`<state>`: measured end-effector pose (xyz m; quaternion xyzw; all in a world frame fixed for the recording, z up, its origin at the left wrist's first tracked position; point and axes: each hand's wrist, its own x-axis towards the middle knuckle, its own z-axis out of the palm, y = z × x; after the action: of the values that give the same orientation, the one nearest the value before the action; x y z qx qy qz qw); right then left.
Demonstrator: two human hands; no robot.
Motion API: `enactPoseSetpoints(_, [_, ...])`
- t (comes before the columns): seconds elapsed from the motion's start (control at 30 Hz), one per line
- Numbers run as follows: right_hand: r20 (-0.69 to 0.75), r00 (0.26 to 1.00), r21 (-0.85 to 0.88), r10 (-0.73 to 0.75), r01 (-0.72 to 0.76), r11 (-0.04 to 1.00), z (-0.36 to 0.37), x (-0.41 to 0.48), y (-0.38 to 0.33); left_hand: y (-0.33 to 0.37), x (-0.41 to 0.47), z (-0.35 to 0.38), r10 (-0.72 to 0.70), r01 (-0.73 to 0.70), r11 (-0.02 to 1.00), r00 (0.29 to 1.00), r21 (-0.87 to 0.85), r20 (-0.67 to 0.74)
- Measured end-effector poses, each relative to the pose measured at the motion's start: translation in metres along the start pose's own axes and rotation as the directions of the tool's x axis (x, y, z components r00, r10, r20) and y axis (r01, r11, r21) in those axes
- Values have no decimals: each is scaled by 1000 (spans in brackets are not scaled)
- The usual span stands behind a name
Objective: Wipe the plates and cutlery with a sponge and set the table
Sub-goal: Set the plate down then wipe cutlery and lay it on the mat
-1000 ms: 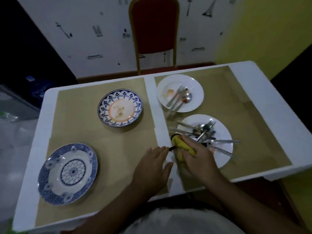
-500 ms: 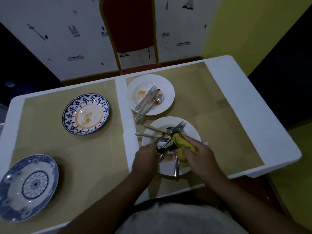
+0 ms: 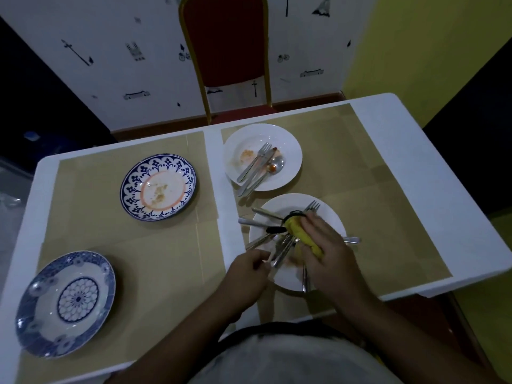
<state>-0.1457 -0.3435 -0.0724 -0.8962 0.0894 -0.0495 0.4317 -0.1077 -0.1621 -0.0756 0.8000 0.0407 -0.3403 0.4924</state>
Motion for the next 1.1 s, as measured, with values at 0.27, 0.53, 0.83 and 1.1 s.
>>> enactPoseSetpoints(0.27, [297, 903, -261, -310, 389, 883, 38, 3, -10, 5, -30, -36, -88, 112, 924, 993, -364, 83])
enactPoseSetpoints(0.53, [347, 841, -246, -416, 509, 825, 57, 5, -42, -14, -36, -67, -50, 69, 941, 997, -331, 64])
enactPoseSetpoints(0.83, [133, 988, -174, -83, 105, 979, 58, 48, -53, -30, -41, -79, -206, 219, 896, 976, -386, 76])
enactPoseSetpoints(1.1, [336, 861, -246, -383, 472, 846, 75, 17, -71, -31, -40, -83, -231, 194, 880, 972, -434, -34])
